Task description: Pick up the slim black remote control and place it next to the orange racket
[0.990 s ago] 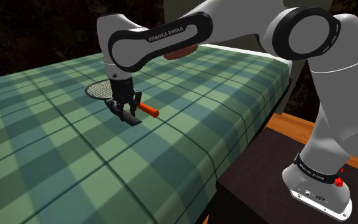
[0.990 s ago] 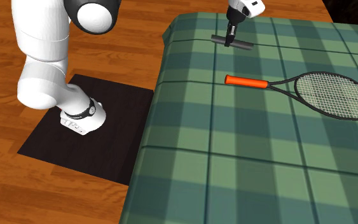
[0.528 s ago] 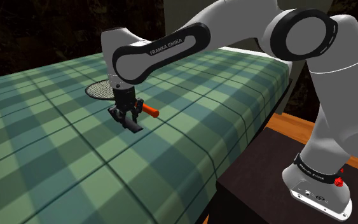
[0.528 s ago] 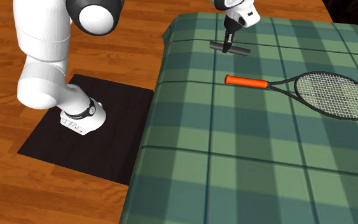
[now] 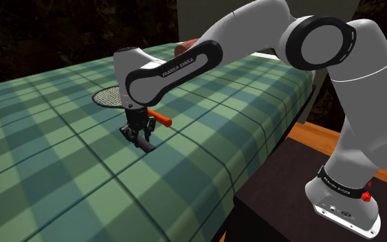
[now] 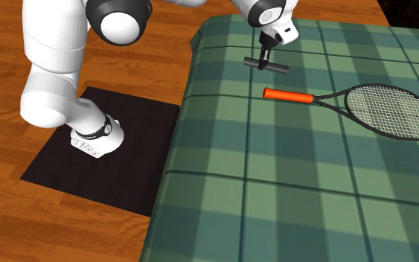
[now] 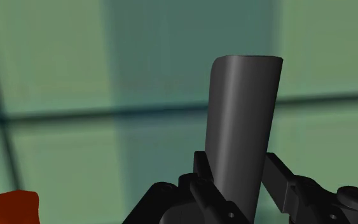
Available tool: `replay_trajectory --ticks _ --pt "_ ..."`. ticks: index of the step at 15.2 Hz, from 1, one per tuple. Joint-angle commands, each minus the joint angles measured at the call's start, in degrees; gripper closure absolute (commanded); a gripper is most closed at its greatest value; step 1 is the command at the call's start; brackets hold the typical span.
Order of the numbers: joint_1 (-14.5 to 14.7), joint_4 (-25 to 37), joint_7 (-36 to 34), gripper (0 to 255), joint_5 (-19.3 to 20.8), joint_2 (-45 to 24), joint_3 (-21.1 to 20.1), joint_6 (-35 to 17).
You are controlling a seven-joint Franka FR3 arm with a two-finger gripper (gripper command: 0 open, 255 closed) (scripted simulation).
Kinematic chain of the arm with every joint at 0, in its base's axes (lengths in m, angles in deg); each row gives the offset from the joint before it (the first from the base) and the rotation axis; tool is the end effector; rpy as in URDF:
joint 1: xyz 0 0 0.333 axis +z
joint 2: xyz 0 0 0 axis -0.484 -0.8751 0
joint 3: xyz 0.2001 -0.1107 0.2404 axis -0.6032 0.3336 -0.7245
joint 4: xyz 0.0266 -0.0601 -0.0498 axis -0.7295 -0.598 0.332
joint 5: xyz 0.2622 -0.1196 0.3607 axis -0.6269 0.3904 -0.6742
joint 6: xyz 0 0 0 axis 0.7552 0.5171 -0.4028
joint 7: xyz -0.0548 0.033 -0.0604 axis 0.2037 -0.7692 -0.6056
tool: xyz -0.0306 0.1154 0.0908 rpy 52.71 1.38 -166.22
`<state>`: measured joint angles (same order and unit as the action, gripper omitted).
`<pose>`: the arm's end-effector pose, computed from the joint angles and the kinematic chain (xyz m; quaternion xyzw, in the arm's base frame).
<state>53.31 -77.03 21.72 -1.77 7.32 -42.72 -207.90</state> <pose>0.6452 0.4646 0.2756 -0.9991 -0.0134 0.0061 0.0403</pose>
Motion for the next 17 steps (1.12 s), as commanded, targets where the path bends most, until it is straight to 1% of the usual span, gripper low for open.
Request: replay_trajectory --ticks 1,8,9,14,17 --pt "0.0 -0.5 0.0 255 0.1 -0.5 0.1 -1.1" --pt "0.0 -0.5 0.0 255 0.1 -0.5 0.1 -1.1" --pt "0.0 -0.5 0.0 0 0.1 -0.5 0.1 -1.1" --pt "0.0 -0.5 0.0 0 0.1 -0.5 0.1 -1.1" --pt "-0.3 1.6 0.3 0 -0.4 1.8 -0.2 3.3"
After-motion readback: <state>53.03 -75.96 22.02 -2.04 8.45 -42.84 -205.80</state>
